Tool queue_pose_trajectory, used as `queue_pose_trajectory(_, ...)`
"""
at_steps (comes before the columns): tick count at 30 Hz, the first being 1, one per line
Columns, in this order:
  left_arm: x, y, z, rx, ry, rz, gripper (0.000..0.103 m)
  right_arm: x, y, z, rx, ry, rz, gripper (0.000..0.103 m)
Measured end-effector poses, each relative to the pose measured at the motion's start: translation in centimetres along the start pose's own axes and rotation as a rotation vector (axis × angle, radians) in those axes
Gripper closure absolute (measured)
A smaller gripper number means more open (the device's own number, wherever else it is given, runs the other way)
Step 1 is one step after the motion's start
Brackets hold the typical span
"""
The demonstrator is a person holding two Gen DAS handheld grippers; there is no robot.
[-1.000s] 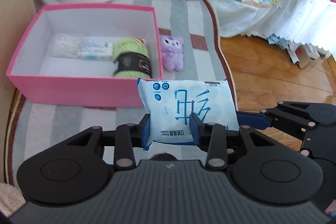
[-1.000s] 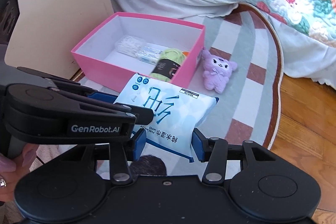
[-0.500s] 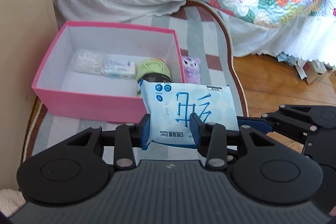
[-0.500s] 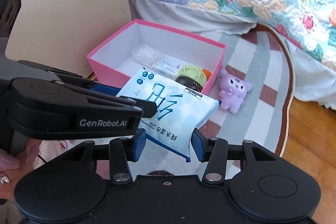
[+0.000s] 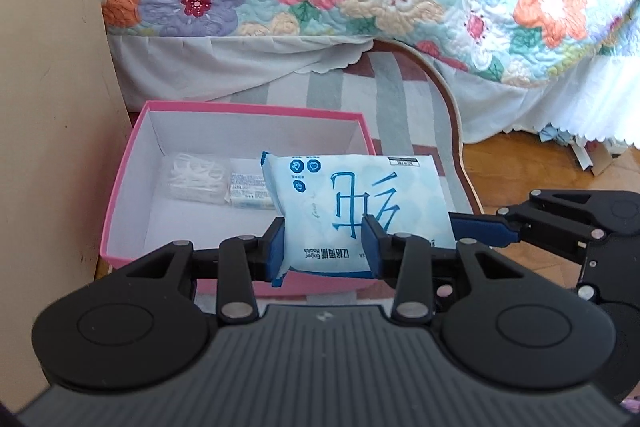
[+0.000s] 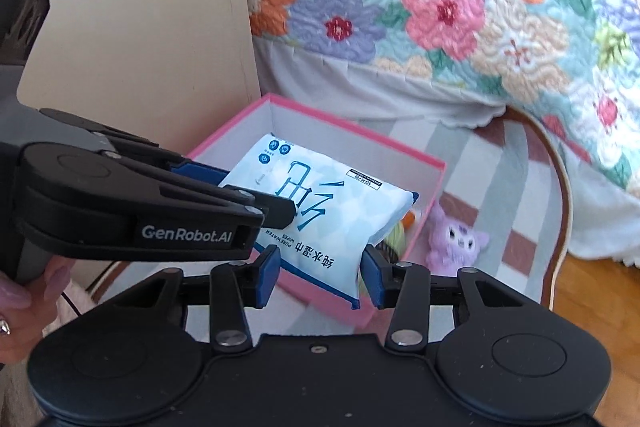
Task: Organize objects
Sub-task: 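Lower the wet-wipe pack into the pink box beside the soap bar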
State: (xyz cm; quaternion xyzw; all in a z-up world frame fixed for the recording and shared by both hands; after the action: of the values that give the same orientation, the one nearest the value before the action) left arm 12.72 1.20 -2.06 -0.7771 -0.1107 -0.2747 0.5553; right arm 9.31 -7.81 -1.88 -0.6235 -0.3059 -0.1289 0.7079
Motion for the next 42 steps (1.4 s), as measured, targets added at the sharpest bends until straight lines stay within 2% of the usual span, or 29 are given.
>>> queue_pose_trajectory(4,1.6,0.4,1.0,-0.002,-0.024,0.005,0.065,1.8,0.7,-0.4,0.015,-0.018,-0.004,0.055)
queue_pose_trajectory(8,2.8,1.3,1.9,0.032,-0.029,0.014,0.065,3.2,2.1,-1.0,0.040,-0.009,-0.012,0.056)
queue_pose_trajectory(13,2.7,1.7,3.8,0.029,-0.074,0.039,0.065,4.1,3.4,-0.9,0.095,-0.018,-0.020,0.058)
queue_pose_trajectory(19,2.7,2.1,5.7,0.098,-0.086,0.035,0.065,4.6,5.1,0.3,0.155,-0.020,-0.028,0.059)
queue_pose_trajectory(26,2.3,5.1,7.8,0.138,-0.078,0.051,0.065,3.5,8.9,0.4,0.201,0.033,0.004,0.061)
queue_pose_trajectory(28,1.9,6.4,8.3,0.126,-0.060,0.061,0.065,3.1,10.0,0.4,0.196,0.041,0.022,0.061)
queue_pose_trajectory(32,1.2,8.8,9.8,0.089,-0.091,0.085,0.065,2.6,12.4,0.1,0.204,0.073,0.061,0.064)
queue_pose_trajectory(35,1.1,10.5,10.1,0.092,-0.089,0.097,0.065,2.0,14.0,-0.1,0.197,0.077,0.097,0.064)
queue_pose_trajectory(42,-0.1,13.6,10.7,0.080,-0.087,0.153,0.065,0.7,16.8,-1.4,0.226,0.180,0.152,0.067)
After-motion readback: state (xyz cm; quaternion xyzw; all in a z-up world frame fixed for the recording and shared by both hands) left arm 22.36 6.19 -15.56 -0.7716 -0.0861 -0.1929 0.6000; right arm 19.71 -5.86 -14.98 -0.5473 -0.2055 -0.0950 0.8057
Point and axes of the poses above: each gripper's, at about its wrist camera, not at the fingertips, and y roughly the way its jaws point, z to its left, x to its top, the point moved 10 cm from there along y, roughly the way its jaws point, and after that the axes turned 4 degrees about z, right-handed, at the moved point
